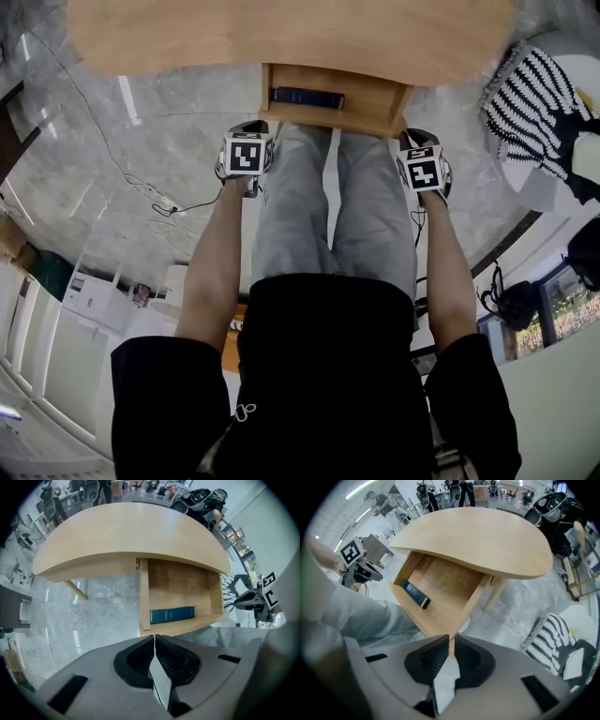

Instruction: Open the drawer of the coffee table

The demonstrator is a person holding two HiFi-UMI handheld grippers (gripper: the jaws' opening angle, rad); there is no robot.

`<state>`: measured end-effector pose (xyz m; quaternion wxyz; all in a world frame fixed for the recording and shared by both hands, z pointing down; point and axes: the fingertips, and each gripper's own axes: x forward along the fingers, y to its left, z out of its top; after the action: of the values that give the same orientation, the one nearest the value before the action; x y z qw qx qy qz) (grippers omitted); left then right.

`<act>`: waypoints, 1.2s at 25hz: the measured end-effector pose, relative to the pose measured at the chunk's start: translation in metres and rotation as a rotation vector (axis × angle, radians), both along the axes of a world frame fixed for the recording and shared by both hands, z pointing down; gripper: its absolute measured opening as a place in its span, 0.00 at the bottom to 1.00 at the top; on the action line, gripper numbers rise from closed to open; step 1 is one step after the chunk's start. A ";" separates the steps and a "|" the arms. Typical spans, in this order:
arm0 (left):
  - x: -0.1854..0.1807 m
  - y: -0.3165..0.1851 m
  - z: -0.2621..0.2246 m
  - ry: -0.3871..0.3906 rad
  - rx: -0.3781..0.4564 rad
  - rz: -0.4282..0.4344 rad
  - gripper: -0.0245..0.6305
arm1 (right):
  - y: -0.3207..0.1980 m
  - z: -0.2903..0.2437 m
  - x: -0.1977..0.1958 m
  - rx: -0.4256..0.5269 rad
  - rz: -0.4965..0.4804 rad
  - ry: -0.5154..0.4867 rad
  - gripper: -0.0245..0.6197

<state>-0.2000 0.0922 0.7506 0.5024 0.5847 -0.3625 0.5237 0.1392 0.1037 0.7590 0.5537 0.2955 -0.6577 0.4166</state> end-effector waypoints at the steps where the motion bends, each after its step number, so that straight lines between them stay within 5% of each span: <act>1: 0.002 -0.004 -0.006 0.015 0.003 -0.014 0.06 | -0.005 -0.005 -0.002 0.009 0.012 -0.002 0.09; 14: 0.051 -0.088 -0.102 0.142 0.167 -0.024 0.05 | -0.071 -0.089 -0.027 0.121 0.178 -0.079 0.07; 30: 0.100 -0.180 -0.232 0.300 0.400 -0.138 0.05 | -0.165 -0.209 -0.034 0.316 0.363 -0.259 0.06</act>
<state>-0.1001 -0.0882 0.5184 0.4595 0.7173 -0.4195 0.3136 0.1050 -0.0614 0.5496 0.3284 0.4354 -0.7162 0.4355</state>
